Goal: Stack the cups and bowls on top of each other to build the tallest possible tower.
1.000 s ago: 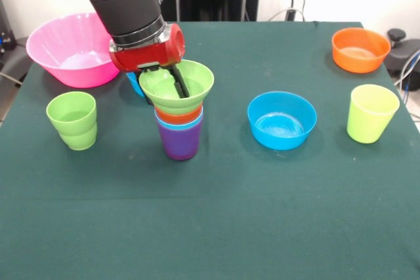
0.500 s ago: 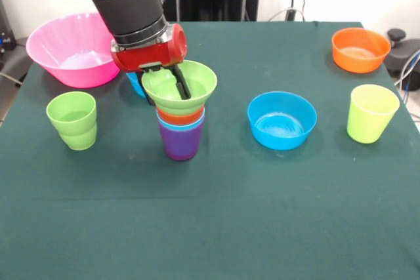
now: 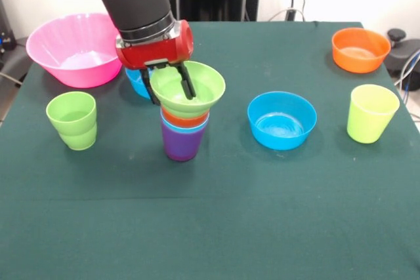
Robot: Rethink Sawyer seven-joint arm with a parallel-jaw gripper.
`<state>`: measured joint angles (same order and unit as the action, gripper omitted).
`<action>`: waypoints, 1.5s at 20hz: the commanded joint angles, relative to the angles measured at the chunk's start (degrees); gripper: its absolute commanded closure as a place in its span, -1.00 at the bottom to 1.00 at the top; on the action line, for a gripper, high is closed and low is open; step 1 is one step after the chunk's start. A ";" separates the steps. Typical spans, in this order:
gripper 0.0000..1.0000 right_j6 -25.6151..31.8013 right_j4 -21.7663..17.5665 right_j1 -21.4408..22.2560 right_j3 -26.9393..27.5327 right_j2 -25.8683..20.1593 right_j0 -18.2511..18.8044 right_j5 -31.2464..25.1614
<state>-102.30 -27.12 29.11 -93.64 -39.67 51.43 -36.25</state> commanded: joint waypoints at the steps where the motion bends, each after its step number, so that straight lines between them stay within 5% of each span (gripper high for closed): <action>1: -1.00 5.18 -3.35 2.94 2.17 3.16 -3.25 -5.95; 30: -1.00 8.75 -5.07 2.60 4.70 4.49 -3.02 -8.12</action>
<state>-102.30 -27.72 32.78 -92.85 -38.48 50.38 -37.34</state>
